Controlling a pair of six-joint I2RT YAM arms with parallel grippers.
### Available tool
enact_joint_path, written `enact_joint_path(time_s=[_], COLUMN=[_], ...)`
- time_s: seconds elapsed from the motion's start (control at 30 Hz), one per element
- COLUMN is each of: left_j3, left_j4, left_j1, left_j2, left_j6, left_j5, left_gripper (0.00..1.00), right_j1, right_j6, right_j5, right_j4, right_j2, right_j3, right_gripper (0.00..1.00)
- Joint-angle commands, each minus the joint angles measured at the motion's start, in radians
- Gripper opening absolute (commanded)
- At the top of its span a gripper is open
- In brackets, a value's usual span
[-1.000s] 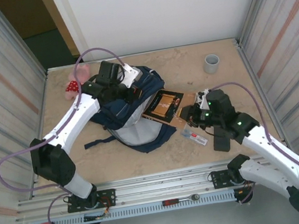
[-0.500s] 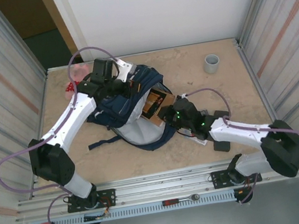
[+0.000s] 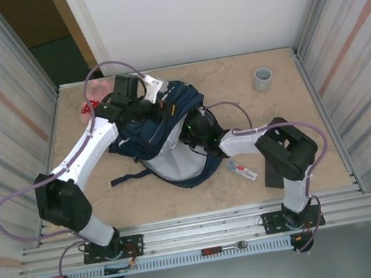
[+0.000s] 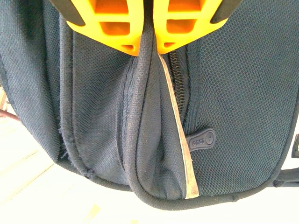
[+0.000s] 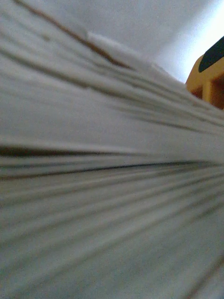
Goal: Pack books, pencil case, and school supplies into a backpack
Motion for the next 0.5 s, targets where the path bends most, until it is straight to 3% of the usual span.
enact_joint_path(time_s=[0.0,0.13,0.2,0.33,0.47], left_j3=[0.004,-0.013,-0.025,-0.041,-0.057], left_j4=[0.107,0.100,0.100,0.094,0.096], left_j1=[0.013,0.033,0.041,0.047,0.047], left_j2=[-0.074,-0.077,-0.082,-0.087,-0.088], left_j6=[-0.012,-0.011,-0.007,0.012,0.019], left_j5=[0.024,-0.007,-0.014,-0.042,-0.058], left_gripper=[0.00,0.00,0.00,0.00,0.00], right_j1=[-0.007,0.004,0.012,0.015,0.036], right_j6=[0.053,0.066,0.055,0.046,0.024], right_j5=[-0.004,0.000,0.010,0.015,0.027], right_j4=[-0.004,-0.085,-0.152,-0.228,-0.305], right_j2=[0.056,0.034,-0.005,-0.093,-0.213], right_j3=[0.041,0.005,-0.019,-0.083,-0.153], right_gripper=[0.20,0.48,0.57,0.65,0.67])
